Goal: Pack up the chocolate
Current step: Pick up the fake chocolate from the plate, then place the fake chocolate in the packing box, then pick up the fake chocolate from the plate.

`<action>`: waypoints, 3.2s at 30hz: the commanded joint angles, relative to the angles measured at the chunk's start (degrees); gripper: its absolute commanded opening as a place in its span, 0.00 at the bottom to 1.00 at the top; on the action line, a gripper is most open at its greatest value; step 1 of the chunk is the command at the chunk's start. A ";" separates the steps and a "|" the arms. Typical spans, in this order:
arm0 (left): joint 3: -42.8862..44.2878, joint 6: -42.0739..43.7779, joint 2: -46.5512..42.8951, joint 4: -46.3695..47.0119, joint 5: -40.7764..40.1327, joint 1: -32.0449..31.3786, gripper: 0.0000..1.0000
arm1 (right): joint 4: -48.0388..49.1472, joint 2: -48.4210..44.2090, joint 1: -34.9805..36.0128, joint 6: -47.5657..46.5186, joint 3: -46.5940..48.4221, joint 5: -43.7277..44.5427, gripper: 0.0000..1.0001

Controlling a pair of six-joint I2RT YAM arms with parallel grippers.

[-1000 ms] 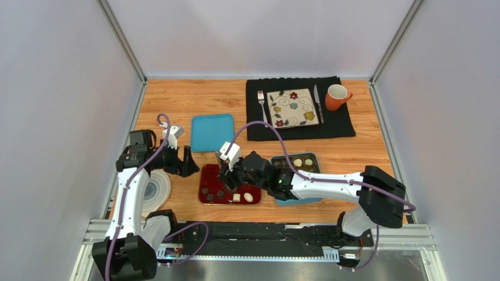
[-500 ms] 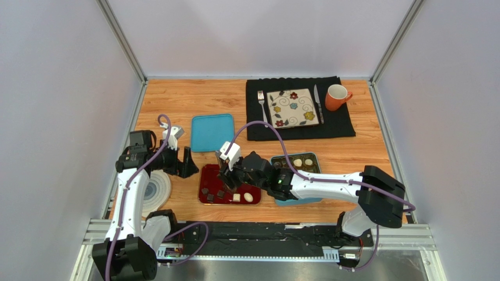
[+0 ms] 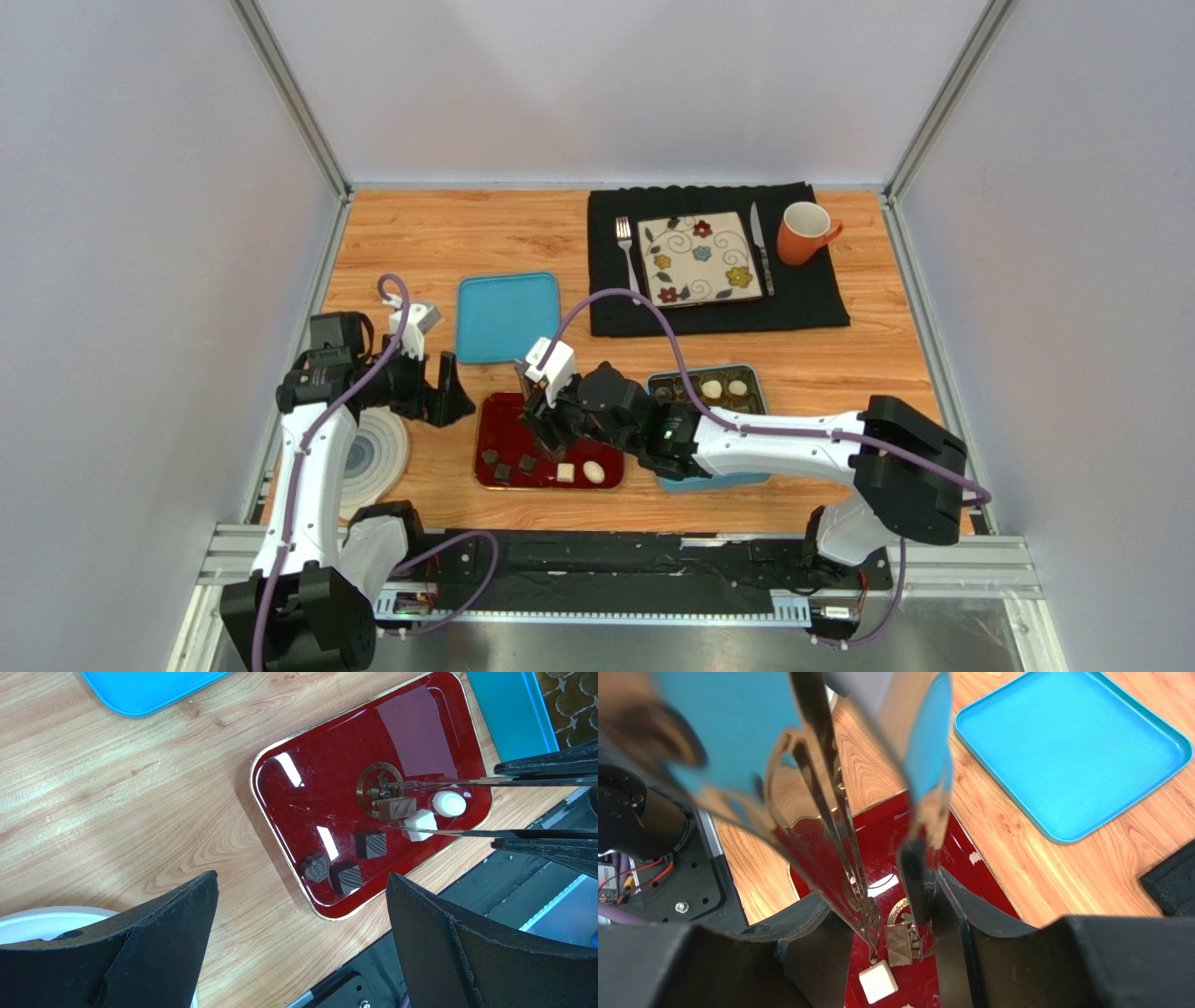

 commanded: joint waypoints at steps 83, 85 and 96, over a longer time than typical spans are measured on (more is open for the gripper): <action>0.22 1.66 0.47 0.55 1.56 -0.11 0.98 | -26.66 -45.64 -22.02 9.06 -17.27 23.91 0.41; 0.40 1.83 0.47 0.46 1.47 -0.11 0.98 | -26.39 -46.17 -22.01 8.80 -17.01 23.47 0.41; 0.49 1.48 0.73 0.99 0.77 -0.11 0.98 | -18.40 -44.42 -16.49 4.76 -12.88 12.31 0.29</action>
